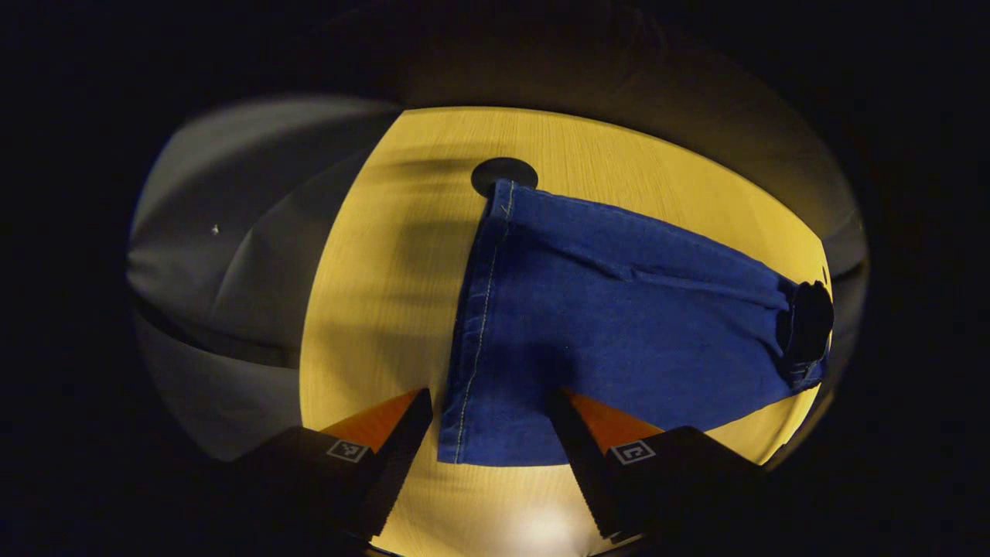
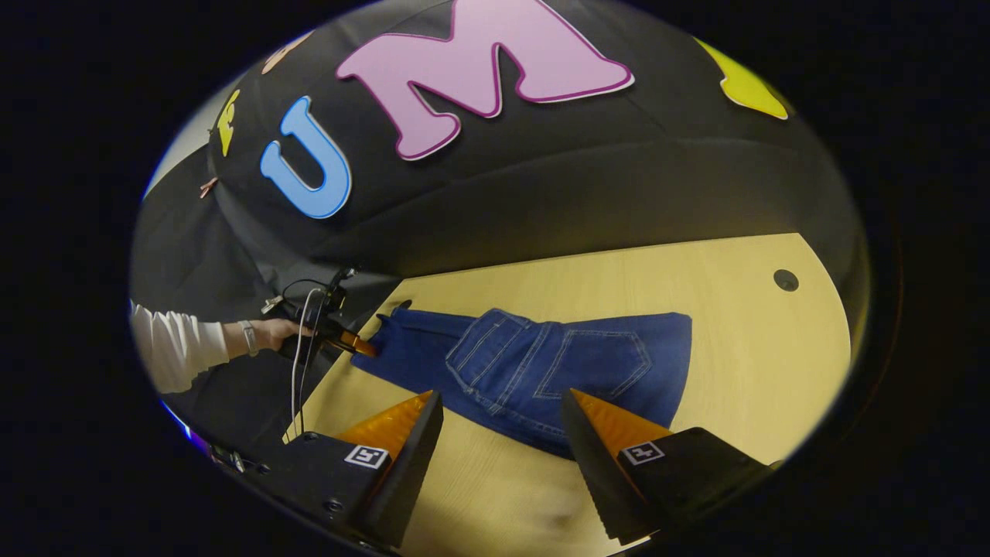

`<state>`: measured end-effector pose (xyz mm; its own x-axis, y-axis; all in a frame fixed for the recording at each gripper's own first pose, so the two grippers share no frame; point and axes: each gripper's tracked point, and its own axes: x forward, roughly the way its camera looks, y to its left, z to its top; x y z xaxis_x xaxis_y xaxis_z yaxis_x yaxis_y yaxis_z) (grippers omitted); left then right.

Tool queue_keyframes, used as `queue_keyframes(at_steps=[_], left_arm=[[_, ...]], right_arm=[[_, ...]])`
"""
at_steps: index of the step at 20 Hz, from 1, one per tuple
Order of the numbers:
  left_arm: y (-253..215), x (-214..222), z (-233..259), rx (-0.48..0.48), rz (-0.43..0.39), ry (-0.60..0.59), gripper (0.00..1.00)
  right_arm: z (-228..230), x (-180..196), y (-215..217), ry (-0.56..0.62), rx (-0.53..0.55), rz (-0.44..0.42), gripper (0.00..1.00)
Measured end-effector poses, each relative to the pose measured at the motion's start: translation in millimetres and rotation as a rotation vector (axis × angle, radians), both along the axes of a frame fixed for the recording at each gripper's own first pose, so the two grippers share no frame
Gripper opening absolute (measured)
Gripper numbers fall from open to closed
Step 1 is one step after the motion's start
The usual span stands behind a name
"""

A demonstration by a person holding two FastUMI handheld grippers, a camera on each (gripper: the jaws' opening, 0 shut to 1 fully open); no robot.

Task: Grasp the waist and the cuffs of the jeans and fold them to make the two legs overlap; first hold the waist and fold one-third of the jeans toward the cuffs, then hold the cuffs and fold the remaining one-third in the same direction to finish folding.

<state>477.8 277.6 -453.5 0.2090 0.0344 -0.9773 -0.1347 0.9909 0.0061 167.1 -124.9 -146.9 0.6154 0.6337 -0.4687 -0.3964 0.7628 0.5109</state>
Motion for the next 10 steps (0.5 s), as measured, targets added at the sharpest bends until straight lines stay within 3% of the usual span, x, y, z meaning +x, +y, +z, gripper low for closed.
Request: queue_keyframes(at_steps=[6,7,10], left_arm=[[-9,-10,1,-0.012,-0.012,0.061,0.98],[-13,-11,-2,-0.016,-0.011,0.072,0.88],[-33,-5,-5,-0.024,-0.003,0.043,0.37]], right_arm=[[-1,5,-7,0.0,-0.003,-0.005,0.93],[1,4,-8,-0.005,-0.004,-0.003,0.93],[1,0,-13,-0.014,-0.013,-0.004,0.93]])
